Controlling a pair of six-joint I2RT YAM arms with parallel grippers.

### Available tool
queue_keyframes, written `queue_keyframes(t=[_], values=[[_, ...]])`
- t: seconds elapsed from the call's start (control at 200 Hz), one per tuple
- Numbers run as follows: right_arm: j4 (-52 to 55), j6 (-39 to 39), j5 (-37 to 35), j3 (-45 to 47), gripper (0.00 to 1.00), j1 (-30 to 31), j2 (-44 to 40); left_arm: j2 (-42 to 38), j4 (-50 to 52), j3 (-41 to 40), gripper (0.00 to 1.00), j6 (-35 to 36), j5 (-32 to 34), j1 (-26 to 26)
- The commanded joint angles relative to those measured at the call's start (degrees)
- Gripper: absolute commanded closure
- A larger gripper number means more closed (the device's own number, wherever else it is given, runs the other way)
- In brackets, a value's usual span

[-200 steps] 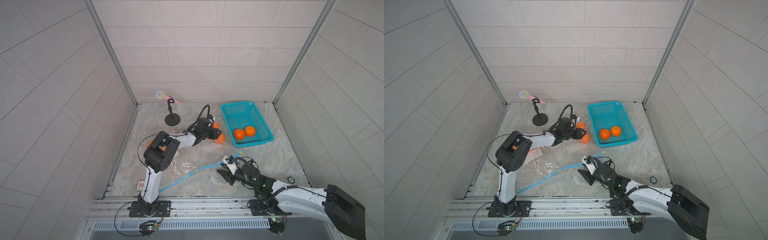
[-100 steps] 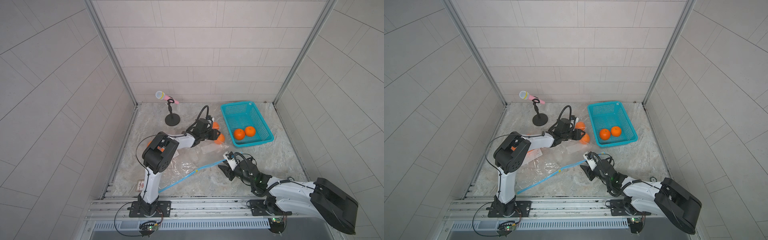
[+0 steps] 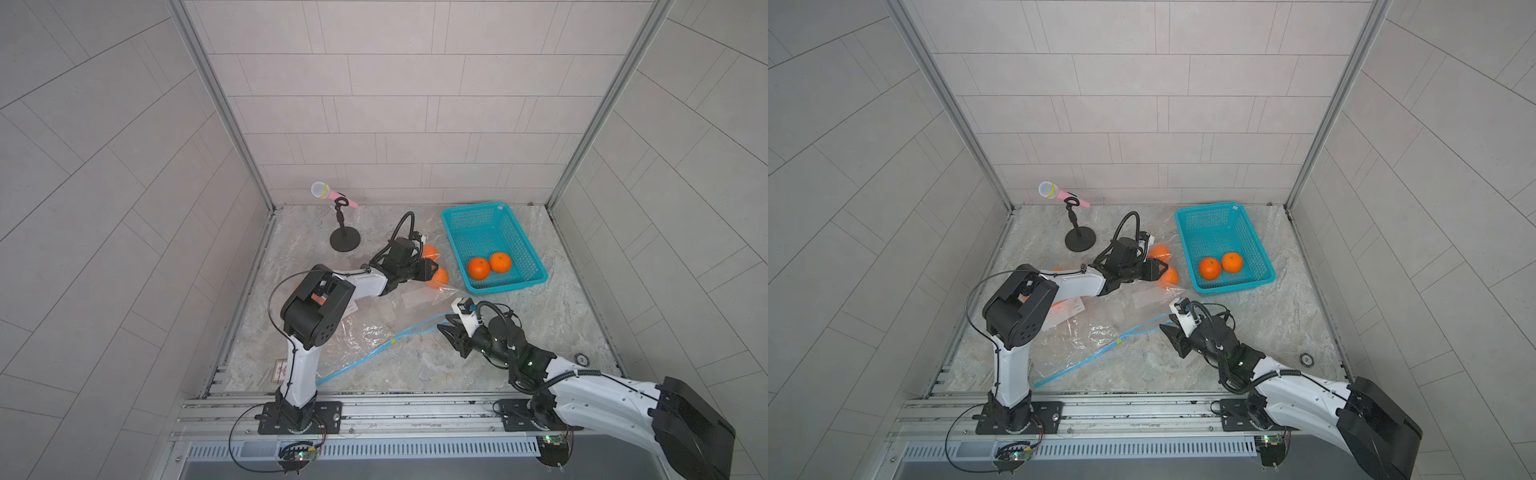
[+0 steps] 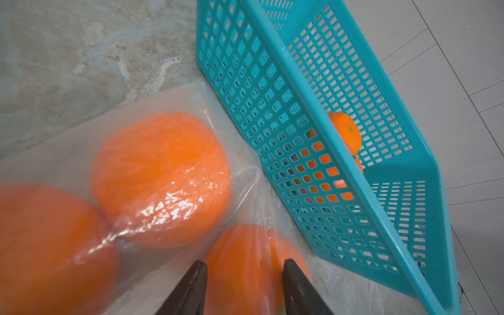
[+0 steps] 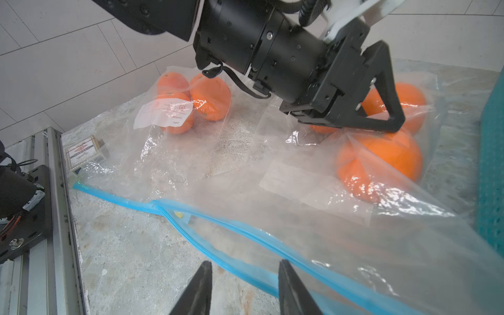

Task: Open the zip-top bag and take out the orange
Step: Pick up the orange from the zipper food storage bag.

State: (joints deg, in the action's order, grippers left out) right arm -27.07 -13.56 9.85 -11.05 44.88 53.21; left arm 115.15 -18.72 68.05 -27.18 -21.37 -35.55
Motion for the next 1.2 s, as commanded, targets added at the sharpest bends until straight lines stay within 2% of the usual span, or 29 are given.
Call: queue_keyframes(t=[0.0,0.215,0.395,0.545,0.705,0.831,0.881,0.981,1.091,1.196], values=[[1.8,-0.1,0.0,-1.0,0.59,-0.5,1.8,0.2,6.0,-2.1,0.50,0.7,1.1,-0.3],[-2.3,2.3,-3.9,-2.3,0.60,-1.3,10.8,0.4,5.6,-2.2,0.50,-0.5,0.1,-0.4],[-10.3,2.1,-6.7,-1.9,0.59,-1.3,16.6,0.8,5.6,-2.3,0.50,-0.7,-0.2,-0.4],[-13.6,1.4,-10.2,-2.9,0.59,-1.4,20.3,1.0,5.6,-3.0,0.56,-1.1,-1.3,-0.5],[-20.9,4.1,-13.7,-5.8,0.54,-1.5,29.1,-0.5,6.1,-3.8,0.59,-1.8,-1.9,-0.6],[-29.5,3.9,-14.4,-4.9,0.46,-1.1,32.4,-2.6,8.2,-4.5,0.61,-0.3,0.1,-0.7],[-31.8,3.8,-14.4,-4.7,0.45,-0.9,32.7,-2.4,9.4,-4.3,0.61,0.0,0.6,-0.7],[-29.4,3.5,-14.2,-4.9,0.43,-0.7,30.8,-2.1,10.6,-4.4,0.61,0.1,2.0,-0.8],[-22.3,2.3,-13.4,-4.6,0.44,1.4,23.9,-1.4,11.2,-4.0,0.61,0.2,2.3,-0.5],[-10.9,1.6,-13.1,-6.4,0.44,2.6,17.4,-1.6,10.8,-4.0,0.61,-0.1,1.8,-0.5]])
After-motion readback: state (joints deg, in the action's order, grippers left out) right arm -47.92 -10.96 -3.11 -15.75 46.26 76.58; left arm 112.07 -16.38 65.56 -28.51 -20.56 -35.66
